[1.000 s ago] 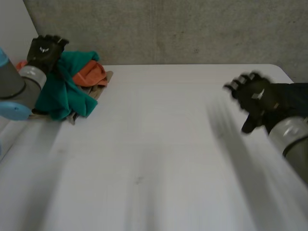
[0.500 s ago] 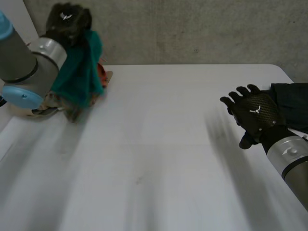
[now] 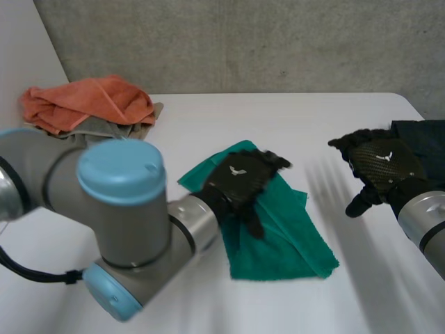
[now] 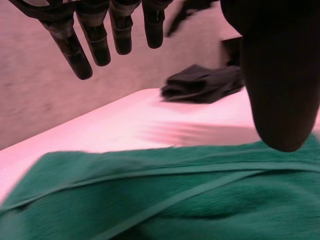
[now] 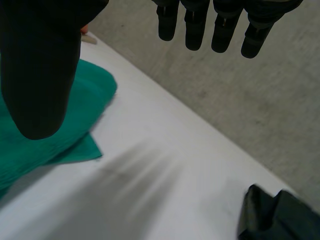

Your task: Fold the laundry.

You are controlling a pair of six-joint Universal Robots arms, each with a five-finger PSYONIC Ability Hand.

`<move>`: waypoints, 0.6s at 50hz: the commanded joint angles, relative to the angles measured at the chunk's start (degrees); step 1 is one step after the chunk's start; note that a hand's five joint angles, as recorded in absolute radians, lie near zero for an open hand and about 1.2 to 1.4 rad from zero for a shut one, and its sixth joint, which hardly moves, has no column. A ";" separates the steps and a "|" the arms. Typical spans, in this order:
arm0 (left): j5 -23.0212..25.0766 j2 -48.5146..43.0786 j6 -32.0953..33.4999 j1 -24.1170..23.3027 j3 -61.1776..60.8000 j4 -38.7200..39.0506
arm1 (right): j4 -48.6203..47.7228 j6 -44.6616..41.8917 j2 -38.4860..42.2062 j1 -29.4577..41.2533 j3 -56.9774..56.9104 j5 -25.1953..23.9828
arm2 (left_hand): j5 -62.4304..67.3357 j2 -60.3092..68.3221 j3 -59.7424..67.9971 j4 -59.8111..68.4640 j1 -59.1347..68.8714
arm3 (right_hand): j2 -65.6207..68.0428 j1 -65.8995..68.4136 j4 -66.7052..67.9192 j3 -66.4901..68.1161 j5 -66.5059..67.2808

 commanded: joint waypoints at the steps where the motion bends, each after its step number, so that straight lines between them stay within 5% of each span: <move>1: -0.22 4.04 3.40 9.88 -2.02 -1.08 | 9.18 2.20 0.04 0.46 -1.42 -0.15 | 0.33 0.31 0.25 0.65 1.33 | -2.05 -2.79 -1.67 -1.75 -2.50; 8: 6.89 2.99 13.51 19.47 -3.25 -0.81 | 21.50 3.34 0.30 0.55 -1.42 -0.59 | 1.18 1.16 1.10 1.50 2.18 | -2.05 -2.79 -1.67 -1.75 -2.50; 14: 15.77 -3.42 17.13 22.55 -2.20 -0.64 | 16.41 9.66 7.41 1.07 -0.28 -0.76 | 1.34 1.33 1.27 1.67 2.34 | -2.05 -2.79 -1.67 -1.75 -2.50; 18: 15.87 -4.40 16.95 22.38 -1.23 1.29 | 14.13 11.86 11.28 4.40 -0.89 -0.24 | 1.34 1.33 1.27 1.67 2.34 | 3.90 3.17 4.29 4.21 3.45; 22: 15.78 -4.40 16.95 21.85 -1.14 3.40 | 10.26 12.48 14.80 7.13 -2.30 1.08 | 1.34 1.33 1.27 1.67 2.34 | 26.55 25.81 26.93 26.85 26.10; 24: 15.78 -4.40 16.42 21.07 -0.97 4.02 | 7.45 12.48 16.47 7.93 -3.26 2.39 | 1.34 1.33 1.27 1.67 2.34 | 65.82 65.09 66.21 66.13 65.37; 30: 15.87 -4.40 15.19 18.87 0.61 4.55 | 2.87 11.25 10.52 9.76 -4.58 6.26 | 0.84 0.83 0.77 1.16 1.84 | 67.95 67.21 68.33 68.25 67.50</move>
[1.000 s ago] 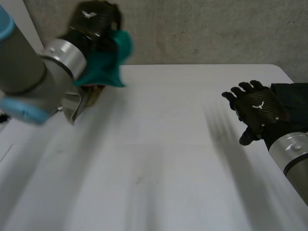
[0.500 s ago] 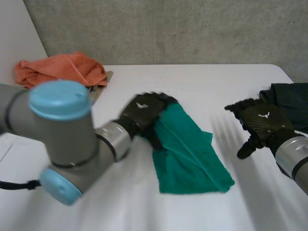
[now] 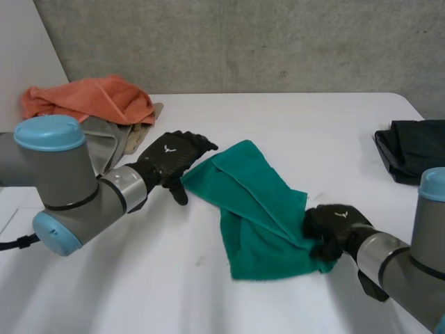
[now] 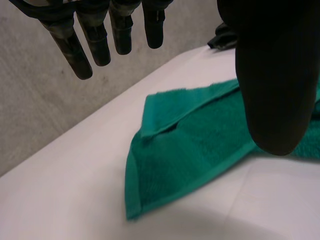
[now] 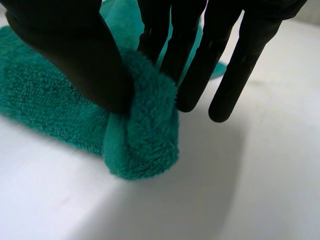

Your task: Fold the laundry.

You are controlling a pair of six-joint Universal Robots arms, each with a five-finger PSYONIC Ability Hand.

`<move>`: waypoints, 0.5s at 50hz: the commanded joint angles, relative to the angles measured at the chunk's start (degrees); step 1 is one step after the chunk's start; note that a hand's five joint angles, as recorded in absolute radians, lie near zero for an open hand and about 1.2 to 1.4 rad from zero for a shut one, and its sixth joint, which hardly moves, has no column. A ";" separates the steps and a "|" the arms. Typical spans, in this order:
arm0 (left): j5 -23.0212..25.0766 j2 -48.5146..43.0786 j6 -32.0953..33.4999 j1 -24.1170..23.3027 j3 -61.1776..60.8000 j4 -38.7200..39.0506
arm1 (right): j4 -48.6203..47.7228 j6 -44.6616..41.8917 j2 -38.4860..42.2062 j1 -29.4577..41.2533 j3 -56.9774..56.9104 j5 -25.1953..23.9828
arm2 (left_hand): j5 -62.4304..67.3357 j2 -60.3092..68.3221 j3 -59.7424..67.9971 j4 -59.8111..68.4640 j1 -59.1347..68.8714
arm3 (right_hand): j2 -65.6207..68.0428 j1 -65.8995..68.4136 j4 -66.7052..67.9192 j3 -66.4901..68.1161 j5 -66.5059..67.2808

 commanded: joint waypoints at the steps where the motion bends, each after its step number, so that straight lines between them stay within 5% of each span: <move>1: -0.28 0.25 -1.87 -2.88 1.96 0.91 | -5.26 -1.43 -9.82 4.34 -1.88 3.61 | 0.50 0.49 0.43 0.82 1.33 | 13.74 18.57 14.14 14.33 15.64; 8: -0.37 -2.12 -3.02 -5.69 6.09 1.00 | -3.08 -2.57 -22.33 9.37 -3.47 1.95 | -0.85 -0.86 -0.92 -0.53 -0.02 | 13.74 18.57 14.14 14.33 15.64; 14: -0.72 -9.15 -5.04 -10.35 12.33 0.39 | -0.08 -4.24 -23.58 13.32 -4.00 0.62 | 3.00 2.98 2.93 3.32 3.83 | 13.74 18.57 14.14 14.33 15.64; 16: -0.72 -10.91 -5.74 -11.14 13.21 0.21 | 0.01 -6.25 -23.67 14.03 -4.00 0.80 | 14.55 14.54 14.49 14.88 15.38 | 13.74 18.57 14.14 14.33 15.64; 20: -0.90 -13.90 -6.19 -12.20 14.79 0.21 | 0.71 -8.37 -23.40 13.86 -3.39 0.54 | 65.91 65.90 65.84 66.24 66.74 | 13.74 18.57 14.14 14.33 15.64; 25: -3.70 -13.64 -5.84 -11.32 18.83 2.14 | 0.80 -10.48 -23.40 13.77 -2.68 0.80 | 67.59 67.58 67.52 67.91 68.42 | 13.74 18.57 14.14 14.33 15.64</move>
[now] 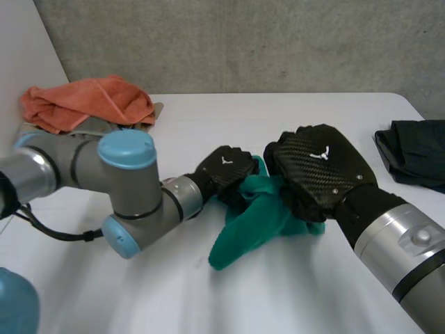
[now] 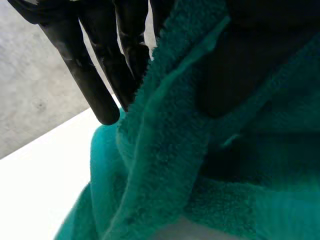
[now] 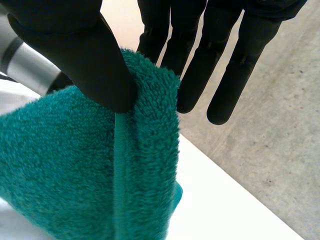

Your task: Fold the laundry.

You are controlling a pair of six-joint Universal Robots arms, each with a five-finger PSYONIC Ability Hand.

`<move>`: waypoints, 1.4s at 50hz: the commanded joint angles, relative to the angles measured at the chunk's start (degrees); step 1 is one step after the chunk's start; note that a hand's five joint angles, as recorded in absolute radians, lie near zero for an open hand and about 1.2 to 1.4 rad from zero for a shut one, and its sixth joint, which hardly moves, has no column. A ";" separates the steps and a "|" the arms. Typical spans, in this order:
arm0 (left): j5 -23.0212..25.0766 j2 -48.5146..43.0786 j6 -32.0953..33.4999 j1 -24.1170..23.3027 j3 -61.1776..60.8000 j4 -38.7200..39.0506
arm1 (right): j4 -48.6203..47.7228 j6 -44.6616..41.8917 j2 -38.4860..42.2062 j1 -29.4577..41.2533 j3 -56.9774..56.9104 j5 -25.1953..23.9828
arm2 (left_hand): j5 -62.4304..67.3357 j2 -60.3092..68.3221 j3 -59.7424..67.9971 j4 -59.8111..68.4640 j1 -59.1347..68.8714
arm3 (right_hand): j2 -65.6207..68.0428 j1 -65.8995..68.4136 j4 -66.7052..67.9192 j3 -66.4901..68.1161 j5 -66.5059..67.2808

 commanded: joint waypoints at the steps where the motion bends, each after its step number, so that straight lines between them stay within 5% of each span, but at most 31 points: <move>1: -4.06 -0.70 0.20 0.77 5.42 2.82 | 0.04 -3.41 0.46 -0.22 0.80 0.44 | 21.35 20.77 21.11 20.68 17.15 | 13.18 18.57 11.58 12.37 15.12; 6: -11.79 -0.18 0.38 4.19 13.24 11.76 | -1.36 -6.04 5.54 -5.57 -6.65 1.94 | 21.35 20.77 21.11 20.68 17.15 | 13.18 18.57 11.58 12.37 15.12; 16: -13.56 13.18 -0.50 5.25 14.23 28.92 | -11.81 -7.46 14.43 -8.84 -33.11 7.21 | 21.35 20.77 21.11 20.68 17.15 | 13.18 18.57 11.58 12.37 15.12; 22: -15.14 22.75 0.29 4.90 2.03 28.76 | -18.50 -6.93 18.21 -7.61 -37.17 6.77 | 21.35 20.77 21.11 20.68 17.15 | 13.18 18.57 11.58 12.37 15.12; 32: -15.32 35.59 4.24 4.73 -29.26 25.24 | -7.09 -6.93 21.28 -3.47 -26.46 6.33 | 21.35 20.77 21.11 20.68 17.15 | 13.18 18.57 11.58 12.37 15.12; 35: -14.88 37.70 8.45 4.81 -36.12 25.33 | -3.74 -6.84 25.76 -3.65 -22.94 6.33 | 21.35 20.77 21.11 20.68 17.15 | -22.10 -16.71 -23.70 -22.91 -20.16; 36: -14.88 38.14 9.86 4.81 -37.18 25.15 | -2.69 -6.93 27.77 -3.74 -21.80 6.33 | 21.35 20.77 21.11 20.68 17.15 | -51.23 -45.84 -52.83 -52.03 -49.29; 37: -14.97 39.19 12.74 4.81 -38.58 24.63 | -2.16 -6.84 28.66 -3.74 -21.61 6.33 | 21.35 20.77 21.11 20.68 17.15 | -56.82 -51.43 -58.42 -57.63 -54.88; 44: -14.97 44.82 20.24 4.82 -39.22 21.91 | -0.40 -3.95 38.66 -3.74 -25.81 2.22 | 21.35 20.77 21.11 20.68 17.15 | -56.82 -51.43 -58.42 -57.63 -54.88; 53: -14.97 52.91 19.63 4.11 -38.07 19.70 | 1.10 7.04 47.20 -3.48 -37.95 -2.63 | 21.35 20.77 21.11 20.68 17.15 | -56.82 -51.43 -58.42 -57.63 -54.88; 61: -14.97 57.39 19.45 3.41 -37.11 19.44 | 8.56 8.02 57.14 -1.37 -46.30 -8.08 | 21.35 20.77 21.11 20.68 17.15 | -55.61 -50.22 -57.21 -56.42 -53.67; 66: -14.97 57.57 19.54 3.50 -36.05 19.44 | 12.52 8.54 58.82 -0.49 -49.38 -8.52 | 21.35 20.77 21.11 20.68 17.15 | 13.08 18.47 11.49 12.28 15.02; 70: -14.88 57.40 19.54 4.11 -35.52 19.26 | 11.65 8.81 55.22 -0.75 -49.48 -5.80 | 21.35 20.77 21.11 20.68 17.15 | 13.18 18.57 11.58 12.37 15.12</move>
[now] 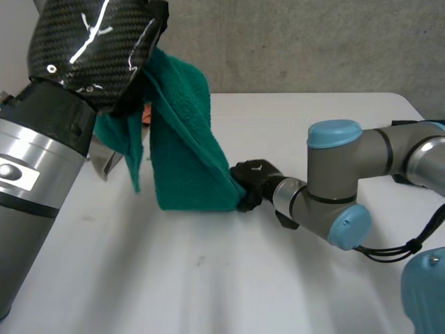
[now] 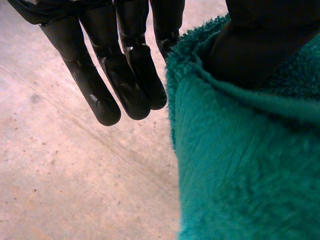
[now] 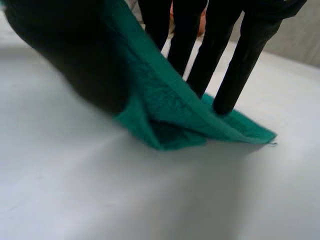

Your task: Fold the laundry.

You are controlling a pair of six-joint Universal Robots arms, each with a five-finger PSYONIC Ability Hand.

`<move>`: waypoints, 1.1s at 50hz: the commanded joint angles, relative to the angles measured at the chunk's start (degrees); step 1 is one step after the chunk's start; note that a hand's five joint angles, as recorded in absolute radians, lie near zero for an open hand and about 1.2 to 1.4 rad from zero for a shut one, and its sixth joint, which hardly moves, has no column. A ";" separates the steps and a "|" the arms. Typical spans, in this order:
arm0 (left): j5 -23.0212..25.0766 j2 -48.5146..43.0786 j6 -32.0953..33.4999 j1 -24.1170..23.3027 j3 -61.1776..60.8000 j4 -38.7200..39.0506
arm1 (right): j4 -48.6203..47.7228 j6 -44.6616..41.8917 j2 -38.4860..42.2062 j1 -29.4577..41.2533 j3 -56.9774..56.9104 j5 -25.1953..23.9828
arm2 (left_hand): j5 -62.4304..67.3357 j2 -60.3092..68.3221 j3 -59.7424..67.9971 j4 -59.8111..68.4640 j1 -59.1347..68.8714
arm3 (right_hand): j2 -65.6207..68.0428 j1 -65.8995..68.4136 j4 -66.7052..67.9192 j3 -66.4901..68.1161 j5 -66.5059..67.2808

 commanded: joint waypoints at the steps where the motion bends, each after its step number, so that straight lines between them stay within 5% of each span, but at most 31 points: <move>1: 0.09 -0.43 0.08 0.90 1.03 -0.18 | 0.05 -0.23 -6.34 -0.38 -0.54 4.70 | 14.96 11.42 11.71 11.24 15.14 | 17.01 16.83 18.11 18.09 17.90; 7: 0.09 -0.43 0.08 3.89 0.24 -2.11 | 0.65 -5.66 -19.81 -5.21 2.54 8.24 | 14.96 11.42 11.71 11.24 15.14 | 17.01 16.83 18.11 18.09 17.90; 12: 0.09 -1.49 0.08 7.75 -1.60 -6.94 | 8.97 -21.10 -30.09 -6.89 7.80 8.59 | 14.96 11.42 11.71 11.24 15.14 | 17.01 16.83 18.11 18.09 17.90; 24: 0.27 -21.41 0.69 11.28 -2.58 -23.20 | 28.52 -39.60 -30.47 -8.03 10.54 8.68 | 14.96 11.42 11.71 11.24 15.14 | 17.01 16.83 18.11 18.09 17.90; 30: 0.18 -30.57 0.61 11.19 8.66 -21.28 | 24.66 -39.34 -19.75 -8.03 4.41 10.52 | 14.96 11.42 11.71 11.24 15.14 | 17.01 16.83 18.11 18.09 17.90; 34: -0.08 -34.62 0.17 11.19 21.92 -17.16 | 19.57 -36.71 -14.29 -7.59 -7.45 16.66 | 14.96 11.42 11.71 11.24 15.14 | 17.01 16.83 18.11 18.09 17.90; 39: -0.09 -36.47 -0.27 11.10 35.82 -6.80 | 2.29 -27.59 -13.23 -7.85 -19.95 21.95 | 14.96 11.42 11.71 11.24 15.14 | 17.01 16.83 18.11 18.09 17.90; 45: -0.52 -36.82 -4.75 11.98 39.18 8.51 | -10.50 -23.43 -16.66 -7.94 -16.80 20.72 | 14.96 11.42 11.71 11.24 15.14 | 17.01 16.83 18.11 18.09 17.90; 55: -0.26 -41.03 -6.95 12.51 28.04 0.00 | -10.24 -25.10 -15.35 -7.24 -3.46 15.89 | 14.96 11.42 11.71 11.24 15.14 | 17.01 16.83 18.11 18.09 17.90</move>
